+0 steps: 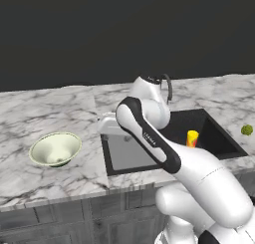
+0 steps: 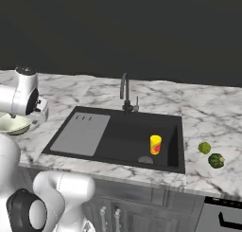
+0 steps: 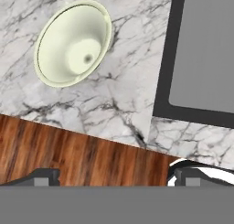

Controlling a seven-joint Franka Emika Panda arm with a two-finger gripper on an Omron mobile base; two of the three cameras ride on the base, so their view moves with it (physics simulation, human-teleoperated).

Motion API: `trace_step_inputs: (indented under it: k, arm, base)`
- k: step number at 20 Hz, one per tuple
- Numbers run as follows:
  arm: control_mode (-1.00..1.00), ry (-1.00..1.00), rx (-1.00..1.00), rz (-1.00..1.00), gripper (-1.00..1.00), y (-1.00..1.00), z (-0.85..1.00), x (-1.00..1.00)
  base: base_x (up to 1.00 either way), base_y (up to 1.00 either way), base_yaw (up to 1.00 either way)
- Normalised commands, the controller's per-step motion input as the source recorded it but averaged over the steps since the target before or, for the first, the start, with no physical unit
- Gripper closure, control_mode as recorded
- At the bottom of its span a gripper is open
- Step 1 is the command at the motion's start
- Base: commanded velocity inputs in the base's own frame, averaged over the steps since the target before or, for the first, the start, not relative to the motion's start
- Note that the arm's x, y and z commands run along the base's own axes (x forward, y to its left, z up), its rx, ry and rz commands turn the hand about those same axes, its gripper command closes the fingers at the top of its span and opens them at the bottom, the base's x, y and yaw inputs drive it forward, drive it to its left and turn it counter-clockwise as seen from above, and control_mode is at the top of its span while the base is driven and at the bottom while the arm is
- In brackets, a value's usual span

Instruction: Remove the broccoli and broccoli from the sink. Then move the bowl and cup from the counter to the sink for washing.

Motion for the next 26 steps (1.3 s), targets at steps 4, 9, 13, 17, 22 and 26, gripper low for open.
trace_step_inputs:
  k: [4, 9, 13, 17, 22, 26]
  arm:
    - [-1.00, 0.07, 0.02, -0.02, -1.00, 0.29, -0.12, 0.10]
    - [-1.00, 0.05, 0.00, -0.01, -1.00, 0.24, -0.12, 0.13]
    - [-1.00, 0.06, 0.00, -0.02, -1.00, 0.21, -0.13, 0.18]
    - [-1.00, 0.01, 0.00, 0.00, -1.00, 0.18, -0.13, 0.20]
    - [-1.00, 0.00, 0.00, 0.00, -1.00, 0.18, -0.12, 0.18]
    - [-1.00, 0.00, 0.00, 0.00, -1.00, 0.17, -0.11, 0.18]
  base:
    - [0.00, 0.00, 0.00]
    - [0.00, 0.00, 0.00]
    - [0.00, 0.00, 0.00]
    - [0.00, 0.00, 0.00]
    - [0.00, 0.00, 0.00]
    - [0.00, 0.00, 0.00]
